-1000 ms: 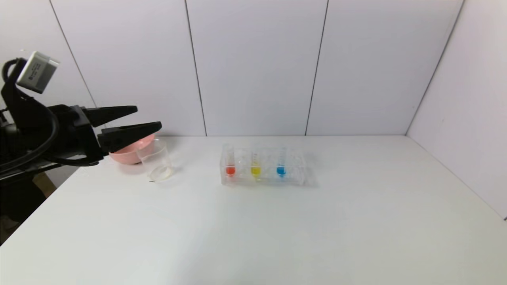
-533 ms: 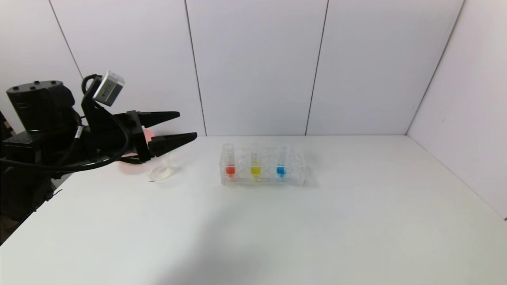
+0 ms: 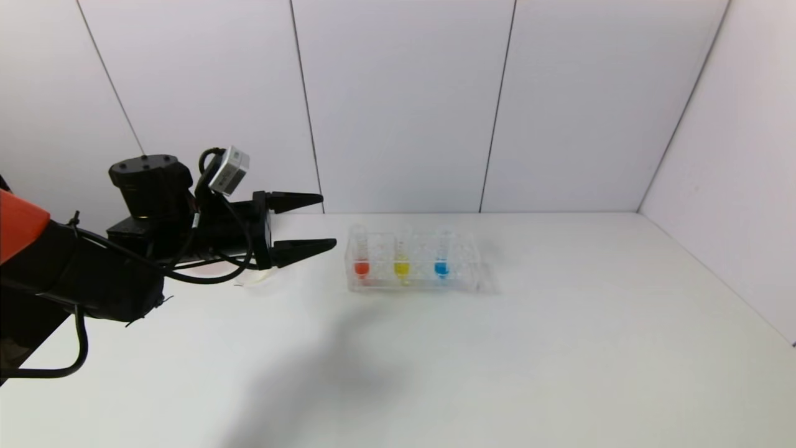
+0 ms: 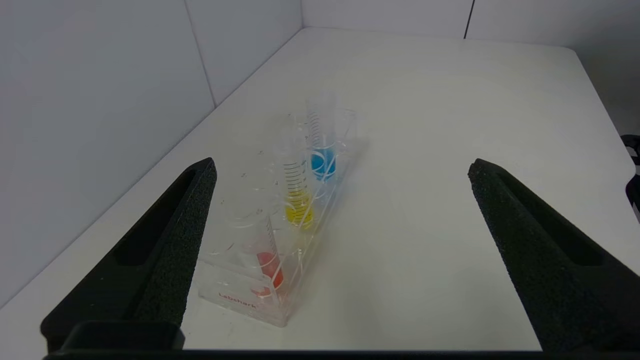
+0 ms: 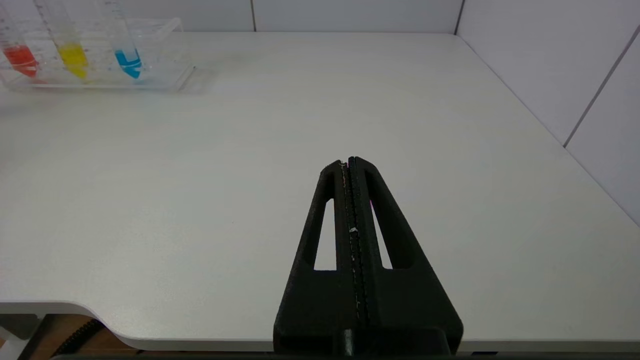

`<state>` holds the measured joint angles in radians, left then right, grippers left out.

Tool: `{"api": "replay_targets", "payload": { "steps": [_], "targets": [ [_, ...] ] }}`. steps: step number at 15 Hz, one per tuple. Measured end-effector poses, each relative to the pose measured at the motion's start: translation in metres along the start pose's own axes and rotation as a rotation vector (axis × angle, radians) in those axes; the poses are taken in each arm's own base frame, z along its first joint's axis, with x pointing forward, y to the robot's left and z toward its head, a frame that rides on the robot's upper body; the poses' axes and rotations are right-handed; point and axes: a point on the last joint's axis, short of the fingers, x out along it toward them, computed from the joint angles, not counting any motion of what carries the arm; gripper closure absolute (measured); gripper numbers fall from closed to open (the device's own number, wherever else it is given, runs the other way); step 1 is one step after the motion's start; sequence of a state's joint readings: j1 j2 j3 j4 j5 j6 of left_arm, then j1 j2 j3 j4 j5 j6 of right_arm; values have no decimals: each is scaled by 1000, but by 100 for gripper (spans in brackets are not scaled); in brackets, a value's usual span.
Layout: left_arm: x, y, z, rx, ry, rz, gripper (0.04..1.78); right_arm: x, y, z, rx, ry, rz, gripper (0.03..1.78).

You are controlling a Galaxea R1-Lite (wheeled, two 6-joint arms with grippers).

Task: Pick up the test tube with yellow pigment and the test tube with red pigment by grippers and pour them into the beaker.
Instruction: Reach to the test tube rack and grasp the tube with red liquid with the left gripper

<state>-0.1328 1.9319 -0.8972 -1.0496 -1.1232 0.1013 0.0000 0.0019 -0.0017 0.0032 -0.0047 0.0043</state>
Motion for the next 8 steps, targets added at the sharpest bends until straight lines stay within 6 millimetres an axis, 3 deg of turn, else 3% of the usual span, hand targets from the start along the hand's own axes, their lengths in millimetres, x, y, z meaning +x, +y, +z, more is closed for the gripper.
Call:
{"api": "replay_targets", "payload": {
  "steps": [8],
  "targets": [
    [33,25,-33,-45,14,-41,6,0,0,0,0,0,0,170]
  ]
}}
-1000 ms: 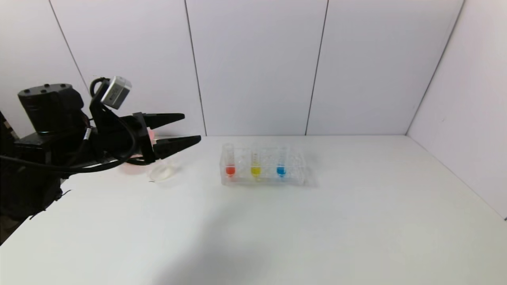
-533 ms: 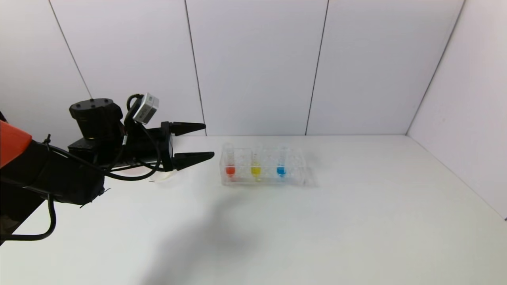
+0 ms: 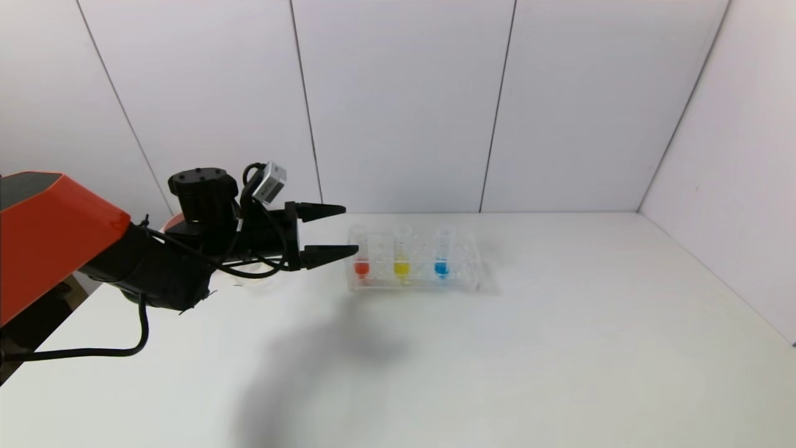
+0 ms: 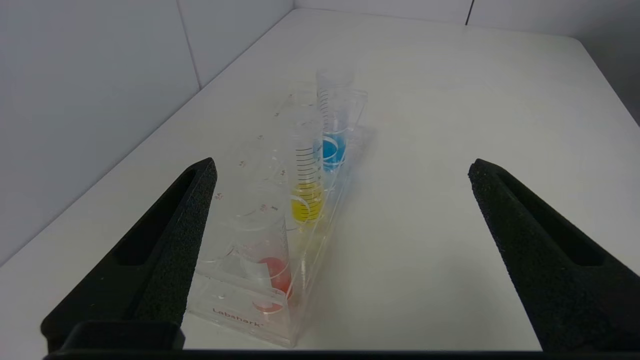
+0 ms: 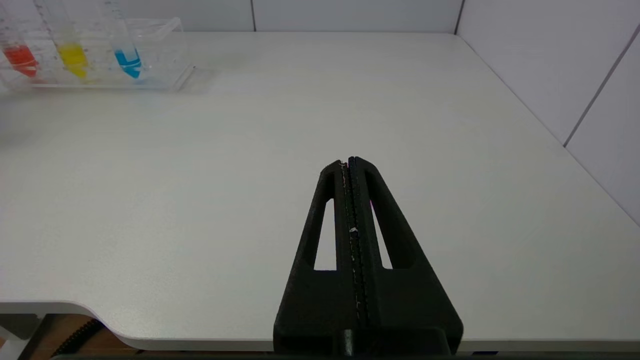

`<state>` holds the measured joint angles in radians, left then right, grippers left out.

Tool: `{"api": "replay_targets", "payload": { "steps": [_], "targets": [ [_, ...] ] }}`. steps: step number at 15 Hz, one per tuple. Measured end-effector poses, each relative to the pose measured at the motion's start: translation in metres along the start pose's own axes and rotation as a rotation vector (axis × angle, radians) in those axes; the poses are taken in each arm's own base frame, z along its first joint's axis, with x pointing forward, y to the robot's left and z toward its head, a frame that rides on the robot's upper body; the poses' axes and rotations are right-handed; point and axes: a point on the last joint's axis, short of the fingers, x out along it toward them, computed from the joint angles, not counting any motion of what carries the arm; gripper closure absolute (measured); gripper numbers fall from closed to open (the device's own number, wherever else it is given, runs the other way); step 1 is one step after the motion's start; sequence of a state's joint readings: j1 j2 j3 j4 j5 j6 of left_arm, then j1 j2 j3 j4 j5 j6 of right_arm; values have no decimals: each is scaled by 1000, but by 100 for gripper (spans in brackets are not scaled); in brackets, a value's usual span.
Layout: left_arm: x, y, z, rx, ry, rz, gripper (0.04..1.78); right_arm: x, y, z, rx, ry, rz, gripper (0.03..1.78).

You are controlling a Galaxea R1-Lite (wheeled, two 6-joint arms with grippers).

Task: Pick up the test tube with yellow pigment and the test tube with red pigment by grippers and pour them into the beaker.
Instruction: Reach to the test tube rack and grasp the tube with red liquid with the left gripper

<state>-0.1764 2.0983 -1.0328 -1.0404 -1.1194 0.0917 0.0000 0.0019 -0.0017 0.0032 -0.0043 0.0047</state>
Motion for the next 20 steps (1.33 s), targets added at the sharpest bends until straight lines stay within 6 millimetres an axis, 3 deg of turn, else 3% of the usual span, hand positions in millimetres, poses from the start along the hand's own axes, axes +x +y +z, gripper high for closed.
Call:
{"api": "replay_targets", "payload": {
  "steps": [9,20],
  "targets": [
    [22,27,-22,9,-8,-19,6,0,0,0,0,0,0,170],
    [42,40,-53,-16,3,-29,6,0,0,0,0,0,0,170]
  ]
}}
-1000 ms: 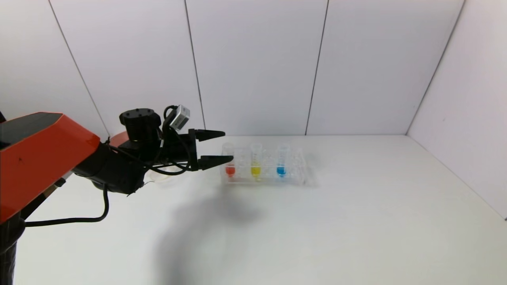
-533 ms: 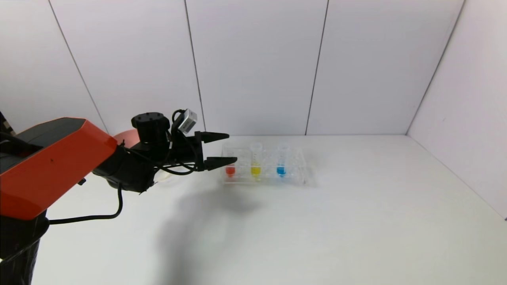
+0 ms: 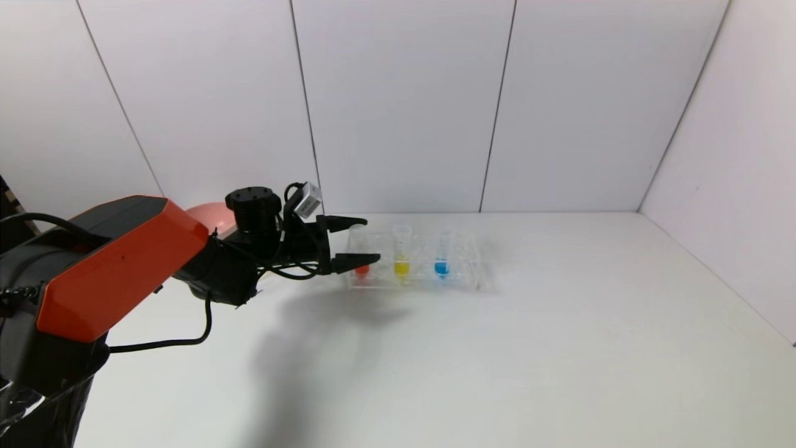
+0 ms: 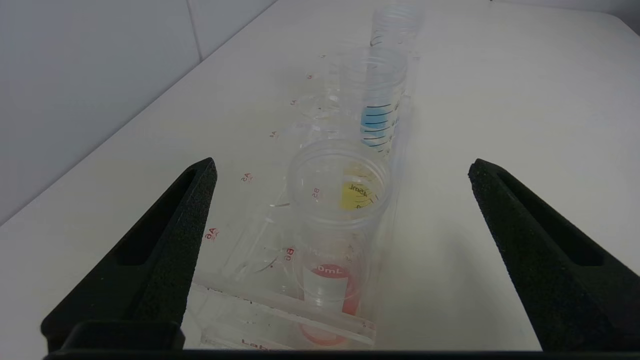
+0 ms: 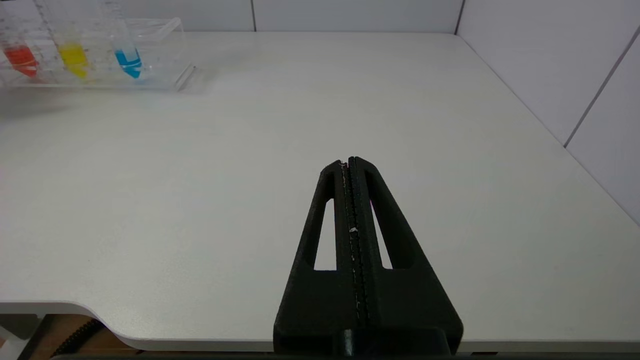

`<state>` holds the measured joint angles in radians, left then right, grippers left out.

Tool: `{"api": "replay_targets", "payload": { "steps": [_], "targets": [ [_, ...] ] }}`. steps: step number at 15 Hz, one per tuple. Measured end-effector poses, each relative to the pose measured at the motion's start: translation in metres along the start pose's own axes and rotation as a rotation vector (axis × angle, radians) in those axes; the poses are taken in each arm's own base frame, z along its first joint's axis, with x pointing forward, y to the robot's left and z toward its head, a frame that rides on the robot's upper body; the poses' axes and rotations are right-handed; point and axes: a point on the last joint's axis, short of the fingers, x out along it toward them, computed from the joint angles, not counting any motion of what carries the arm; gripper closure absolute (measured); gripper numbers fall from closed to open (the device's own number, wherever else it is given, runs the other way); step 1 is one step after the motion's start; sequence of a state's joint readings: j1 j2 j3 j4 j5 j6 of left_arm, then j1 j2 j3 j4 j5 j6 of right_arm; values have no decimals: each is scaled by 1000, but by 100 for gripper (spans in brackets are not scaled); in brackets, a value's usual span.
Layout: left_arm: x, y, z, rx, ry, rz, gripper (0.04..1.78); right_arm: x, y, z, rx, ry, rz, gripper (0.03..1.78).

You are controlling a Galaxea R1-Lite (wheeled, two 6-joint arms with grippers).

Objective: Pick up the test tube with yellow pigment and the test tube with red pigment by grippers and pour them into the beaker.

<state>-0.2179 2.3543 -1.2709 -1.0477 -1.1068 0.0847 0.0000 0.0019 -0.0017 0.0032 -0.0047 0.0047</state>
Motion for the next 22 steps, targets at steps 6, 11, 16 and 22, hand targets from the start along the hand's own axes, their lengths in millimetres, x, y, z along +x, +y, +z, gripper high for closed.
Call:
{"api": "replay_targets", "payload": {
  "steps": [6,11,16,22],
  "targets": [
    [2,0,-2,-20,-1,-4,6,0,0,0,0,0,0,170],
    [3,1,0,-24,-3,-5,27,0,0,0,0,0,0,170],
    [9,-1,-2,-25,-3,-15,108,0,0,0,0,0,0,170],
    [11,0,-4,-26,-2,-18,133,0,0,0,0,0,0,170]
  ]
}}
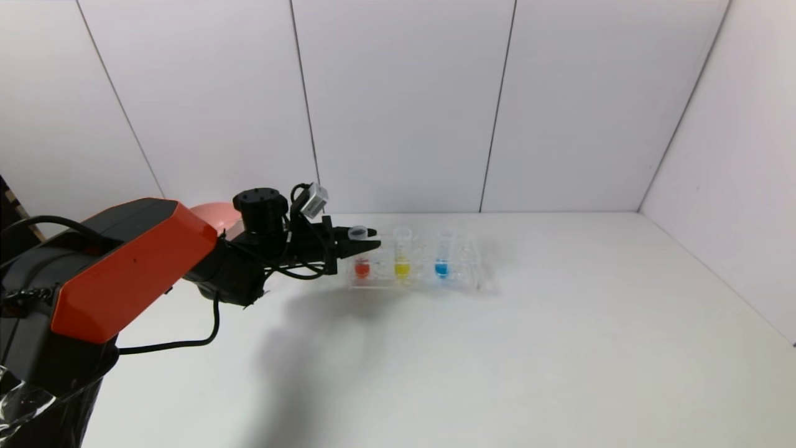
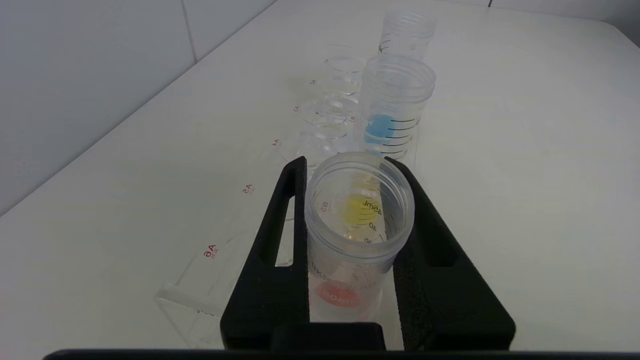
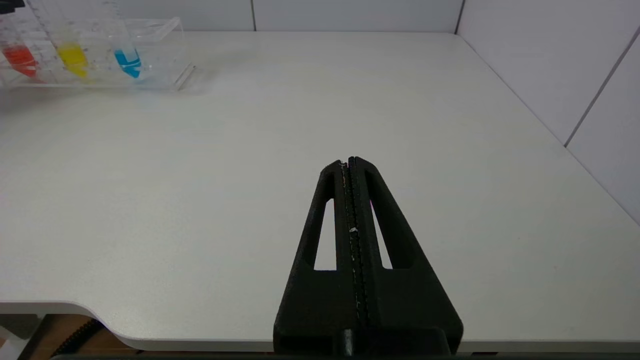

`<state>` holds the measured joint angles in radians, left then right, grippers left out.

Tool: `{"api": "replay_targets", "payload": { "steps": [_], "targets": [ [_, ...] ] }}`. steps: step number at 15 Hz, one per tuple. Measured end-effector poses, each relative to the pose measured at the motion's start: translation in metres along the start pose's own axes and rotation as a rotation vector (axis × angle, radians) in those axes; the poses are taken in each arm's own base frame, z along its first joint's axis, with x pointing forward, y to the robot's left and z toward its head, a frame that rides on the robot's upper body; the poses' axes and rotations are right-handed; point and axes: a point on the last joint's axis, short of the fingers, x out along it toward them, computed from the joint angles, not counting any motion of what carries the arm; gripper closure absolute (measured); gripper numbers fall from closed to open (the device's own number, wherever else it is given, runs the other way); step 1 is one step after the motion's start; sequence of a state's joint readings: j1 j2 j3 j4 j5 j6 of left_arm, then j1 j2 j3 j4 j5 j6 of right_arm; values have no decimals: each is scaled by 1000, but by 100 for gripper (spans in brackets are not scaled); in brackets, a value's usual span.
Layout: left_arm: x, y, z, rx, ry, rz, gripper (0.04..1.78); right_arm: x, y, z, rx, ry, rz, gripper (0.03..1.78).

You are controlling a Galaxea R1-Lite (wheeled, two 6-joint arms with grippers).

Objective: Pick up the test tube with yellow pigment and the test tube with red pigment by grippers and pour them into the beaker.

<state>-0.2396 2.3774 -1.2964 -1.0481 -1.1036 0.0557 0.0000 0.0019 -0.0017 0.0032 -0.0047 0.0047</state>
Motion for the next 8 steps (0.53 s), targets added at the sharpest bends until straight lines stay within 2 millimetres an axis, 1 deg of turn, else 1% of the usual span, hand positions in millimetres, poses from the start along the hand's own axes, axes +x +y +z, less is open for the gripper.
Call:
{"api": "replay_targets", "payload": {
  "steps": [8],
  "targets": [
    [1,-1,2,-41,-2,-2,133,0,0,0,0,0,0,170]
  ]
}}
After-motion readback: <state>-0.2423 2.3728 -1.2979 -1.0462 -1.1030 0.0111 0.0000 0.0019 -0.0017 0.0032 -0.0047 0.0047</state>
